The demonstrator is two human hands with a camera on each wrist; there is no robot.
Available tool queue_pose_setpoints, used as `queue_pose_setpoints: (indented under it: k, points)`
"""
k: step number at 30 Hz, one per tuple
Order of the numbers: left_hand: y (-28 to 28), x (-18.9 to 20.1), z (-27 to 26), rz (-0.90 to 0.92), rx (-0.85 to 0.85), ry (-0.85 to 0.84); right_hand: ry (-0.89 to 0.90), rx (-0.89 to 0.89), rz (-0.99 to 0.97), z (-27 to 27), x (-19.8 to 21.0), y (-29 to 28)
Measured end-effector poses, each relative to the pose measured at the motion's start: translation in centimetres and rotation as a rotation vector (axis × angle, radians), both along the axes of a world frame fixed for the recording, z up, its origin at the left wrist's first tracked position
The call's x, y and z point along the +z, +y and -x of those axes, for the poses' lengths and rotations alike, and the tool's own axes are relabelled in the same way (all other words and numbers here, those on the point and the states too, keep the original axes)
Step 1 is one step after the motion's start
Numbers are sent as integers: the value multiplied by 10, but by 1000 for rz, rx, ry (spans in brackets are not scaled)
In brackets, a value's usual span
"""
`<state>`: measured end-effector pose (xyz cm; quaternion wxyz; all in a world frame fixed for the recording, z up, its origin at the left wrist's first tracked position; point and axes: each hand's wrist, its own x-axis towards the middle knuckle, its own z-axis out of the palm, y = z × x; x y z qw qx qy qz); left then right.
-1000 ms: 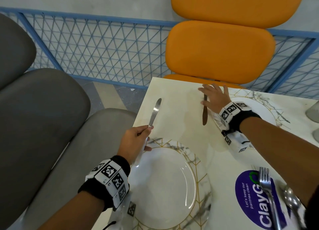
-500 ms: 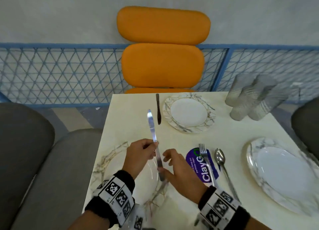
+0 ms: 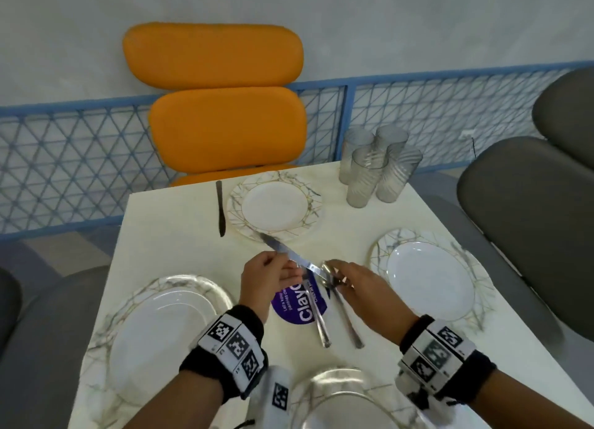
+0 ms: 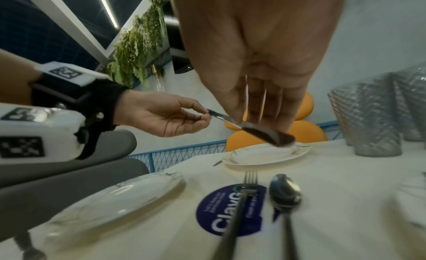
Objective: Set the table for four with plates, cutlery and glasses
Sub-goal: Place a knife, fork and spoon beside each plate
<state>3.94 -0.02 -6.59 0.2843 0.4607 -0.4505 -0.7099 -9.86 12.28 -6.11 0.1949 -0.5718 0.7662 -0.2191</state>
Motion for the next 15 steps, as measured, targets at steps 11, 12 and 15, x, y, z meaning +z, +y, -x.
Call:
queue_pose_setpoints:
  k: [11, 12, 15]
  points:
    - [23, -18, 114, -148, -8, 138, 382, 172, -39, 145, -10, -35]
    - [22, -21, 118, -141, -31, 96, 390, 169, -86, 160, -12, -41]
    - [13, -32, 115, -67, -93, -102, 400, 130, -218, 203, -23, -58]
